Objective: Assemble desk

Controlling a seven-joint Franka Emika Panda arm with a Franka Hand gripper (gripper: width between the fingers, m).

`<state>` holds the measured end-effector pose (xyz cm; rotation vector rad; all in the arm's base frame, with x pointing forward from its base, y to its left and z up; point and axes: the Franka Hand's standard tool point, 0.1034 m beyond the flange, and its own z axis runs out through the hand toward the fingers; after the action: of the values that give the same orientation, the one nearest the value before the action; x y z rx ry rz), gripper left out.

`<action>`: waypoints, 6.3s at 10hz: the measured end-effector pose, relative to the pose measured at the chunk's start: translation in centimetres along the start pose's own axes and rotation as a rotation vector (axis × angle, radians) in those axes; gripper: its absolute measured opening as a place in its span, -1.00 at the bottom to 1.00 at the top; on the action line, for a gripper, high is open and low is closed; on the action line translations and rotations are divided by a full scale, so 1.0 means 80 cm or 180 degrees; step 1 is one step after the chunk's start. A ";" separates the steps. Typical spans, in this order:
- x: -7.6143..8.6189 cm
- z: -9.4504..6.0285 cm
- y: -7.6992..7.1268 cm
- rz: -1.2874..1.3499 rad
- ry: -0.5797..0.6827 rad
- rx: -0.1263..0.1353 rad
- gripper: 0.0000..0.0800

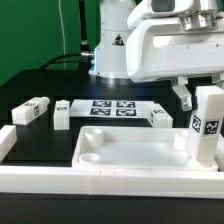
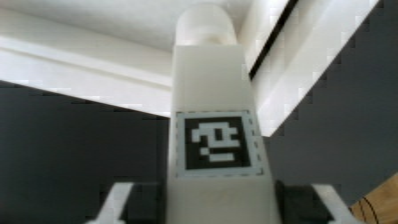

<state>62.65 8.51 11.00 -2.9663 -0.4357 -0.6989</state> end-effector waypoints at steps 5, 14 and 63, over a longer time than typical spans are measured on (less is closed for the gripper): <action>0.000 0.000 0.001 0.0001 0.0022 -0.0010 0.19; 0.029 -0.039 -0.001 -0.0012 -0.0203 0.0098 0.62; 0.024 -0.017 -0.012 0.2653 -0.1336 -0.0132 0.61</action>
Offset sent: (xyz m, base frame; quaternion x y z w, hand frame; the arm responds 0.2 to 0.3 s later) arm 0.0000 0.0000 0.0000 0.0000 0.0000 0.0000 1.0000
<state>63.42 9.75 13.09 -2.8959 0.7778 0.0064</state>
